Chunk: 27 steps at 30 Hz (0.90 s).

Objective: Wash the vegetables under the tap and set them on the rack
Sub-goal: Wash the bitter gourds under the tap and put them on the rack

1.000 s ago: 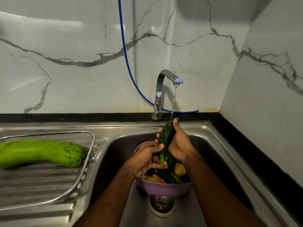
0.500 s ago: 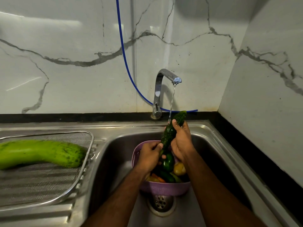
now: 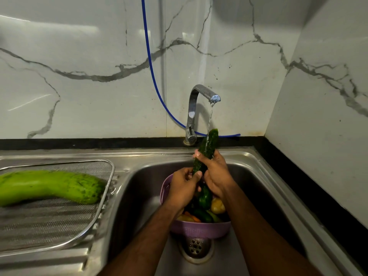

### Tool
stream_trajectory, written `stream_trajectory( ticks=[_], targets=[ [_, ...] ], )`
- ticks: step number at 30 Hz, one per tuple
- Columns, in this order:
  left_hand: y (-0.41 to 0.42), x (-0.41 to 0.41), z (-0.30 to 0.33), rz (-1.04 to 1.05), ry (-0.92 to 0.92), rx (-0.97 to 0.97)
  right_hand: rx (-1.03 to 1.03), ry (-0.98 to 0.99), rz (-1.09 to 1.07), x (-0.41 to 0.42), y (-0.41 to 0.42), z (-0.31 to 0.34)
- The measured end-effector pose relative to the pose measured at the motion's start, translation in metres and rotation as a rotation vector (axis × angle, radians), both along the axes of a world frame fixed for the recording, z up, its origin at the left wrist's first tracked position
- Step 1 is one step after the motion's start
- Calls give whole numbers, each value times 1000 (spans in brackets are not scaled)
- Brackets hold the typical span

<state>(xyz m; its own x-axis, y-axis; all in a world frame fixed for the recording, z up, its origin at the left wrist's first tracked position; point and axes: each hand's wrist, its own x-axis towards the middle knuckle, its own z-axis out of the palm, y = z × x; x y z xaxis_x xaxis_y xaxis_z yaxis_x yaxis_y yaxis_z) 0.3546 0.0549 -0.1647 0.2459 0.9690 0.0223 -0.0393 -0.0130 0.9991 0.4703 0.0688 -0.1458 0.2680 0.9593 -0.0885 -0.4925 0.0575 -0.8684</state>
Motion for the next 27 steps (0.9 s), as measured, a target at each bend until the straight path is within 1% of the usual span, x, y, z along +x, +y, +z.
stream_trajectory(
  ticks=[2,4,8,13,18,20,22,24,27],
  targets=[
    [1,-1,4,-23,-69,-89,-32,-55,126,-2,-4,0],
    [0,-3,6,-92,-143,-199,-38,-98,221,1,-7,-3],
    [2,-7,7,-189,-202,-315,-11,-75,313,9,-9,-8],
    [5,-12,14,-267,-306,-389,43,2,259,6,-9,-4],
    [2,-17,15,-397,-277,-416,-100,-36,93,-2,-4,4],
    [2,-17,15,-383,-253,-434,-135,10,86,-4,-2,3],
    [2,-18,15,-327,-235,-447,-132,53,167,-2,-1,1],
    [3,-18,16,-271,-227,-448,-97,61,241,2,-5,2],
    [4,-15,14,-217,-202,-440,-23,72,254,9,-10,1]
  ],
)
